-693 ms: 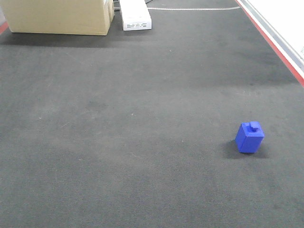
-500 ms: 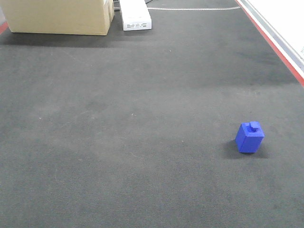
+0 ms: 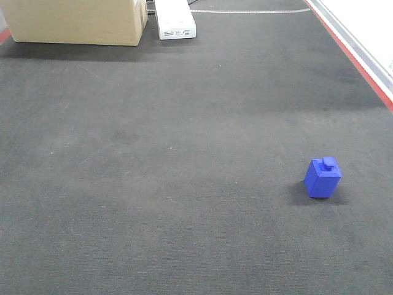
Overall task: Pour parts from conveyor to right shelf
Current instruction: 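Move the right gripper toward the blue plastic part on the conveyor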
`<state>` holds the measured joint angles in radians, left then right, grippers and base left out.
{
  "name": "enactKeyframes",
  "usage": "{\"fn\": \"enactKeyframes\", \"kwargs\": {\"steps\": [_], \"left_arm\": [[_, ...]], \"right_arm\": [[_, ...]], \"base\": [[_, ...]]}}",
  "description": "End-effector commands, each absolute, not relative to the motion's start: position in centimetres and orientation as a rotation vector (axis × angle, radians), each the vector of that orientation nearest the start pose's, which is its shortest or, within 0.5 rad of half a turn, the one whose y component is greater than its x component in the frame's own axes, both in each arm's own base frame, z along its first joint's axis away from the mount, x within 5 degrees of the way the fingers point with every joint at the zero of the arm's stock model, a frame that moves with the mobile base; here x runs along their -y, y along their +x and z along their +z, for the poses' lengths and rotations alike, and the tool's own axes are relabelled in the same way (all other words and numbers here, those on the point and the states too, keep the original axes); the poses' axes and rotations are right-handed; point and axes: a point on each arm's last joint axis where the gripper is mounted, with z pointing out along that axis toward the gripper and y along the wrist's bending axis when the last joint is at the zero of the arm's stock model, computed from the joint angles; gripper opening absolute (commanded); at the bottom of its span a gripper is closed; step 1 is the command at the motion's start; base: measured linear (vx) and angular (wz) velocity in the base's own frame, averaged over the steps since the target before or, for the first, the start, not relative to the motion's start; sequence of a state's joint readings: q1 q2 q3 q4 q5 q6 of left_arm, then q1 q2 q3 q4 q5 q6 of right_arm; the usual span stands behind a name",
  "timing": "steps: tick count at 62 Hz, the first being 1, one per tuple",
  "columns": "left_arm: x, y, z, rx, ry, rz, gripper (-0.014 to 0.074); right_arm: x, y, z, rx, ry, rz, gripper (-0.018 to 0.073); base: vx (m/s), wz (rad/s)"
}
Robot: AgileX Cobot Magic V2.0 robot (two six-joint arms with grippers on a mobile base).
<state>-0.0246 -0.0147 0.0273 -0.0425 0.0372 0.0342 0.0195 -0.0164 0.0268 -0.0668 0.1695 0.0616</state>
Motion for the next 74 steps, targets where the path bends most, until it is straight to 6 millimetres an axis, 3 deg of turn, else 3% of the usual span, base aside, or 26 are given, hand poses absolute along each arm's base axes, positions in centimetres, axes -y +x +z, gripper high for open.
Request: {"fn": "enactKeyframes", "kwargs": {"steps": [1, 20, 32, 38, 46, 55, 62, 74], "left_arm": [[0.1, 5.6, 19.9, -1.474, 0.005, -0.038, -0.0006], [0.1, 5.6, 19.9, -1.474, 0.005, -0.038, -0.0006], [0.1, 5.6, 19.9, -1.474, 0.005, -0.038, -0.0006], [0.1, 5.6, 19.9, -1.474, 0.005, -0.038, -0.0006], [0.1, 5.6, 19.9, -1.474, 0.005, -0.038, -0.0006], [0.1, 5.6, 19.9, -1.474, 0.005, -0.038, -0.0006], [0.1, 5.6, 19.9, -1.474, 0.005, -0.038, -0.0006], [0.1, 5.6, 19.9, -1.474, 0.005, -0.038, -0.0006]], "right_arm": [[0.0, 5.6, 19.0, -1.601, -0.023, -0.006, -0.0009], [-0.1, 5.6, 19.4, -1.561, -0.026, -0.005, -0.0009], [-0.1, 5.1, 22.5, -1.276, 0.034, 0.073, -0.0009], [-0.1, 4.8, 24.5, -1.234, 0.032, 0.071, -0.0009], [-0.1, 5.4, 27.2, -1.330, 0.023, 0.058, -0.0009], [-0.1, 7.7, 29.6, -1.521, 0.031, 0.062, -0.0009], [-0.2, 9.5, 29.8, -1.674, 0.054, 0.082, -0.0009], [-0.3, 11.8, 28.4, -1.811, 0.082, 0.104, -0.0009]], "base": [[0.00, 0.00], [0.00, 0.00], [0.00, 0.00], [0.00, 0.00], [0.00, 0.00], [0.00, 0.00], [0.00, 0.00], [0.00, 0.00]]}}
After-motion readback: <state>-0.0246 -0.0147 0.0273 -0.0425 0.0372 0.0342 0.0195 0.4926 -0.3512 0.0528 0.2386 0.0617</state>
